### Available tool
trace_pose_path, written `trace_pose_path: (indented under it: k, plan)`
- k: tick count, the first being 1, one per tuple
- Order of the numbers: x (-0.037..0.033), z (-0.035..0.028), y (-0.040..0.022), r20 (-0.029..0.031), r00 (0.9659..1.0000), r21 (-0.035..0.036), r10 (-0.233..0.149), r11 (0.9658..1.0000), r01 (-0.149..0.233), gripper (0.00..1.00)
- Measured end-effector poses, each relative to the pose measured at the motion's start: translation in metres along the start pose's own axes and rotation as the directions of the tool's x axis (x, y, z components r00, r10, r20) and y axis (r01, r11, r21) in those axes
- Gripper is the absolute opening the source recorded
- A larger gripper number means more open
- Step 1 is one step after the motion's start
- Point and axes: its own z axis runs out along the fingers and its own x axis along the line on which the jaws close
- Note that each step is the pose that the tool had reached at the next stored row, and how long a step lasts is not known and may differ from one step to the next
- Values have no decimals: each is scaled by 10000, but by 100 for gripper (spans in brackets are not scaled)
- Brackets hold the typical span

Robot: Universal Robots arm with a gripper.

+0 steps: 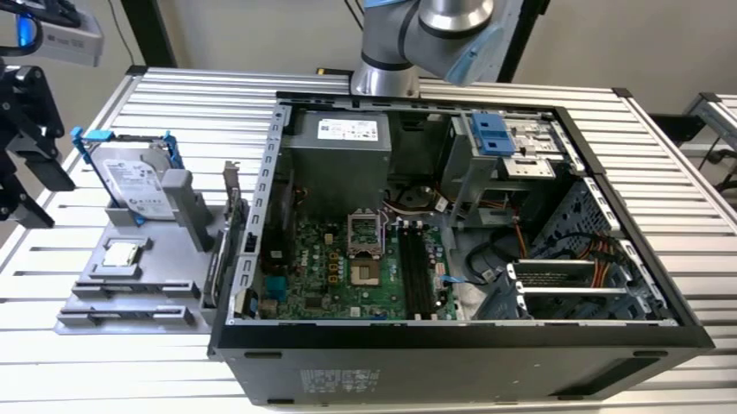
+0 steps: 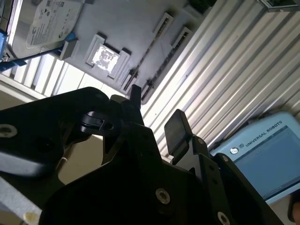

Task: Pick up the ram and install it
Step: 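Pick up the ram and move it above insertion slot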

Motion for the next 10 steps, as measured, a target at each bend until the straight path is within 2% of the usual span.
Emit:
trace_pose_path:
  k: [10]
  plan:
    - [2,53,0,-1,10000,-1,0,10000,0,100]
